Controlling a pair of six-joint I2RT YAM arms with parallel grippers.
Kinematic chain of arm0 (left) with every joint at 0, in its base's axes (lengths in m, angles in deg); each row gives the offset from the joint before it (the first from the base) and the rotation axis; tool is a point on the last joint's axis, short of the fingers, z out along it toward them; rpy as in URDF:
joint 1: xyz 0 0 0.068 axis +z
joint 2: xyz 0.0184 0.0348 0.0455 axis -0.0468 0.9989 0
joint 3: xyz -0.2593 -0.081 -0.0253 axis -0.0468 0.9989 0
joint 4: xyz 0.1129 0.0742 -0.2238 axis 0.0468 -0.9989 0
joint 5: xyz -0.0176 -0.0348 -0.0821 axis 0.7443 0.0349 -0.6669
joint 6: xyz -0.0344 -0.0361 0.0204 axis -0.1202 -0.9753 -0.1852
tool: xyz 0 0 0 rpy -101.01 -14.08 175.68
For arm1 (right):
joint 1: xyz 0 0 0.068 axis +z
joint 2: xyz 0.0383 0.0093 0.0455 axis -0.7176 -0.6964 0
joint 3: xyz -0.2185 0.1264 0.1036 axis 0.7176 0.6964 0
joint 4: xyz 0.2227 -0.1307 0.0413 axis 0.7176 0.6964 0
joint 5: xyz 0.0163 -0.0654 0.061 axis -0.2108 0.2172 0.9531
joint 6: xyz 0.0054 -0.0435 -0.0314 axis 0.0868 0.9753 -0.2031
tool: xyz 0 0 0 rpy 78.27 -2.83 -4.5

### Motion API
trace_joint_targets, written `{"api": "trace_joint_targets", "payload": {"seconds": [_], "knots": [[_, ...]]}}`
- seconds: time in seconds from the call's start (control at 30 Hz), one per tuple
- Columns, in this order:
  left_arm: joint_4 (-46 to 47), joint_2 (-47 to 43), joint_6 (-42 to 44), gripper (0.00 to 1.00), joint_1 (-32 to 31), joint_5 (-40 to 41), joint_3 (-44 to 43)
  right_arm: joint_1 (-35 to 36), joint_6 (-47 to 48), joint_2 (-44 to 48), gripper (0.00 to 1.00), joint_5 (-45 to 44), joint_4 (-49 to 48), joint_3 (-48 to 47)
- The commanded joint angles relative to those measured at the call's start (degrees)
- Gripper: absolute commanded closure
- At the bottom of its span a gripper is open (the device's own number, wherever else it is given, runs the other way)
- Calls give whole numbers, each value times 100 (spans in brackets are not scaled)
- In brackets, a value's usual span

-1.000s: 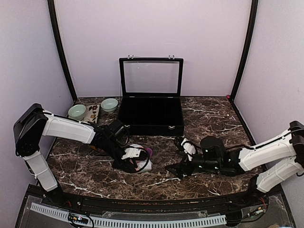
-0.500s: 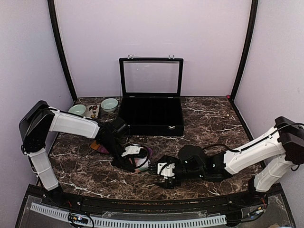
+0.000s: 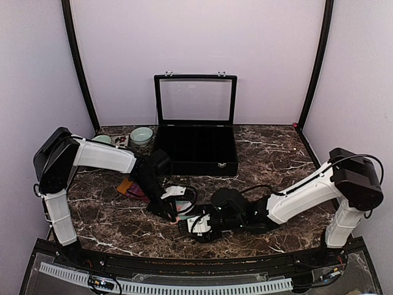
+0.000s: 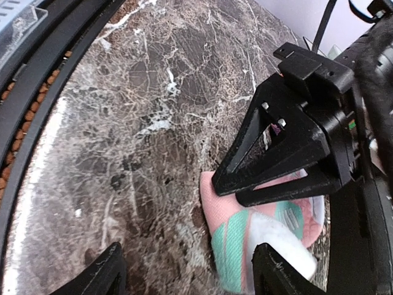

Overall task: Roll the socks
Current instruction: Roll the sock at the center of the board.

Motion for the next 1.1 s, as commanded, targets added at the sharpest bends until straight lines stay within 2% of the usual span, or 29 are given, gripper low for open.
{"api": "trace_joint_targets", "payload": {"seconds": [0.0, 0.17, 0.63, 0.87, 1.07], "knots": [[-391, 477, 0, 73, -20, 742, 210, -217, 211, -333, 32, 194, -241, -385], [-416, 482, 33, 73, -15, 757, 210, -324, 390, -574, 38, 174, -235, -598], [-394, 453, 38, 73, -21, 812, 261, -670, 301, -1089, 42, 441, 8, -636], [-415, 364, 45, 73, -15, 821, 308, -769, 71, -1552, 57, 689, 260, -823], [-424, 286, 112, 72, -17, 863, 404, -770, 10, -1928, 58, 701, 192, -840]]}}
